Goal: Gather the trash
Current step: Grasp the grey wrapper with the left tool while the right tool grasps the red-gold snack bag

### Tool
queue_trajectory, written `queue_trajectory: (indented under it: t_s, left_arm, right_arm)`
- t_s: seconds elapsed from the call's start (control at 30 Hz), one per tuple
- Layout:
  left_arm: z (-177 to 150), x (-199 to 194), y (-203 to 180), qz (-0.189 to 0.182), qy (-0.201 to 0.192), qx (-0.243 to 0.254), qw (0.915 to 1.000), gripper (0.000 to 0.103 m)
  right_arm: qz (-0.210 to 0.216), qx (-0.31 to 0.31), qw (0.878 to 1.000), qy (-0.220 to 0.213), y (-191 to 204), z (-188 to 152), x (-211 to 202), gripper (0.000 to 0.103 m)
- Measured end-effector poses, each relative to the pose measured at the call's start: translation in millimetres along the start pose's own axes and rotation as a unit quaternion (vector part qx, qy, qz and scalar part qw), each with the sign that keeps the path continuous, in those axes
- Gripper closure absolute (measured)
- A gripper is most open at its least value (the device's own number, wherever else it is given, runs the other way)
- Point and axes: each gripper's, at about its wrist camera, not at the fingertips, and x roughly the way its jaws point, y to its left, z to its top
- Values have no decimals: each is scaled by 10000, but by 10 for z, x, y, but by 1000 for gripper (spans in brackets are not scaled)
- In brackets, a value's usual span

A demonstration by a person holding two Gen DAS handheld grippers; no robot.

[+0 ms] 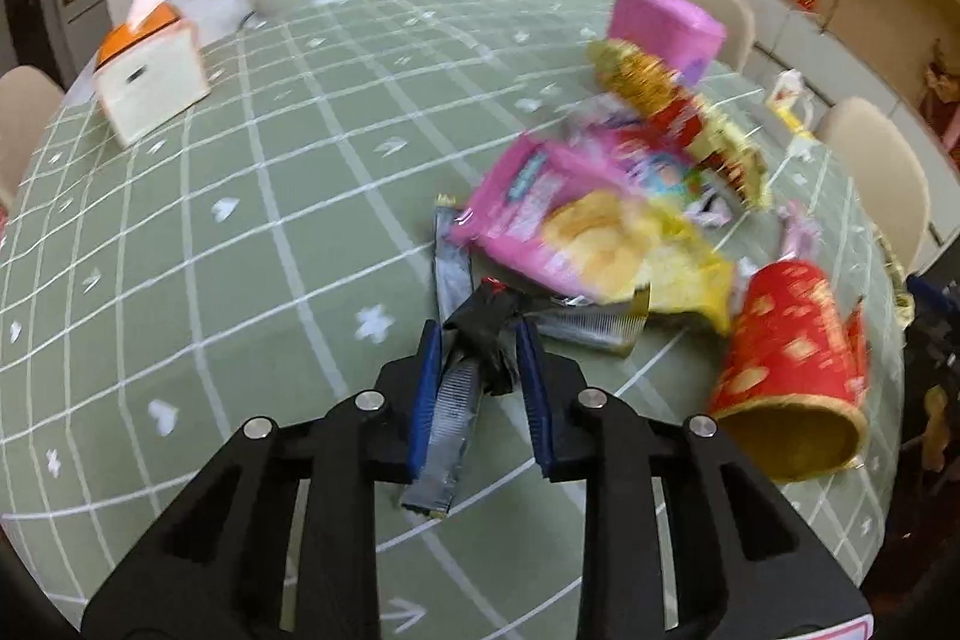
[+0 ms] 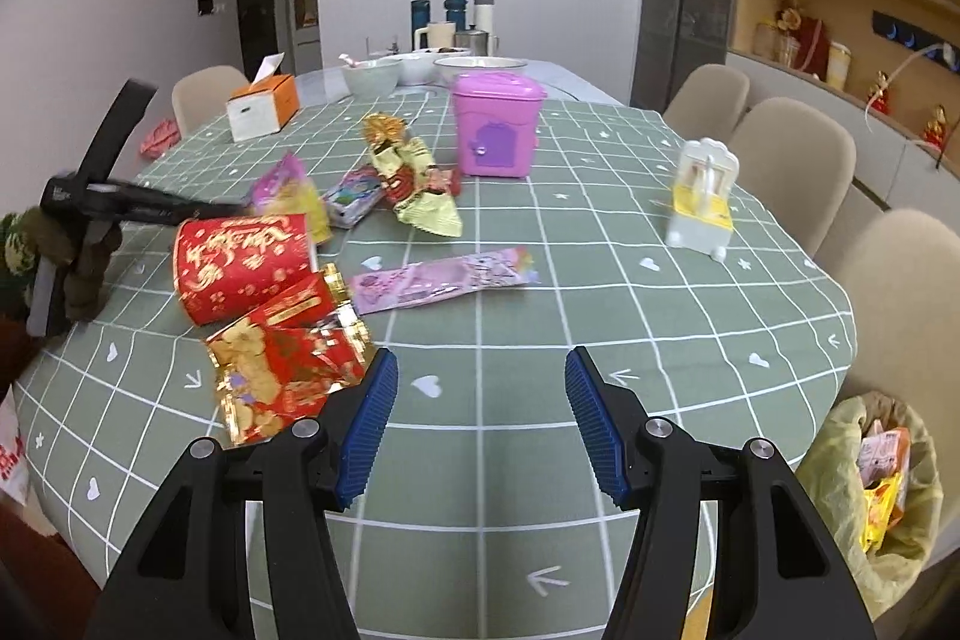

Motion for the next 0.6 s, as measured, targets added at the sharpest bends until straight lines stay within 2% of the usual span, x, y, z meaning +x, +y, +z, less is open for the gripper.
queue_trajectory:
  t_s: [0.13,0.33,0.43,0.5,0.6]
  left_arm:
    - [48,-65,3,-412,-363,-371,9978,79]
    - [28,-178,84,-589,-664,-500,9948,79]
    - [27,-232,113,-710,-780,-541,9930,79]
    - [18,-236,133,-784,-769,-586,9922,79]
    - [11,-219,130,-869,-686,-588,9921,79]
  right_arm:
    - [217,-142,9996,97,204,32,23,48]
    - [831,-339,9956,278,618,-5,106,48]
    - [690,-790,9931,520,838,-97,217,48]
    - [374,-1011,9922,626,865,-148,280,48]
    - [118,-862,9940,665,722,-166,299,48]
